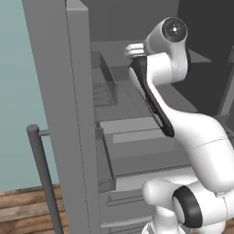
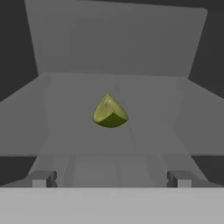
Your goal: There is a bowl on the dining counter. Grab a lemon wedge from the fridge and place it in the bowl. Then get the liquor bottle and glass cup from the cabinet and place them next to the bowl.
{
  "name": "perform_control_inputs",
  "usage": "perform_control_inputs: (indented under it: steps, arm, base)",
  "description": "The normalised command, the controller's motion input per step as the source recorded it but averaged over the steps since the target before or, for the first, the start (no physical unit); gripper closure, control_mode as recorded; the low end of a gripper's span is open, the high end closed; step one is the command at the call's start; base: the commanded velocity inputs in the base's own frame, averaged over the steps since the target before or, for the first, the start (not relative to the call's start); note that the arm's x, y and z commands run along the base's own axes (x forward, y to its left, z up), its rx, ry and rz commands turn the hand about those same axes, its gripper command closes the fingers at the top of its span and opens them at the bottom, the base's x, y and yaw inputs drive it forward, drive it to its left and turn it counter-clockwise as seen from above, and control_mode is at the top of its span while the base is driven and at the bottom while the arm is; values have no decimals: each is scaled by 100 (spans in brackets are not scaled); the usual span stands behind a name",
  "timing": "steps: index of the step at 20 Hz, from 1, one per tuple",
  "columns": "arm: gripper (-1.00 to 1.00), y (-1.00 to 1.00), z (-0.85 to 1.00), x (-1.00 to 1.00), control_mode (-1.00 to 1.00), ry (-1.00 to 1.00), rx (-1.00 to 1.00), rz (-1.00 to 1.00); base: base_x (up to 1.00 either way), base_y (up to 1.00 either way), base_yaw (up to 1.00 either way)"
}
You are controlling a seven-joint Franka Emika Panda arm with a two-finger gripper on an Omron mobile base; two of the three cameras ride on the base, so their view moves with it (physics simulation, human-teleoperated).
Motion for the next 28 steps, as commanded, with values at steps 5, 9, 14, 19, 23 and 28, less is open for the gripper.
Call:
perform_control_inputs:
  steps: [5,9,14,19,23,28]
  arm:
    - [-100,-22,0,49,-100,5,3,3]
    - [-100,-12,0,45,-100,5,1,4]
    - [-100,0,3,32,-100,2,0,4]
    - [-100,0,0,19,-100,0,0,5]
    - [-100,0,0,15,-100,0,0,3]
    - [-100,0,-2,13,-100,0,0,0]
  base:
    - [0,0,0]
    - [0,0,0]
    - [0,0,0]
    - [0,0,0]
    - [0,0,0]
    - [0,0,0]
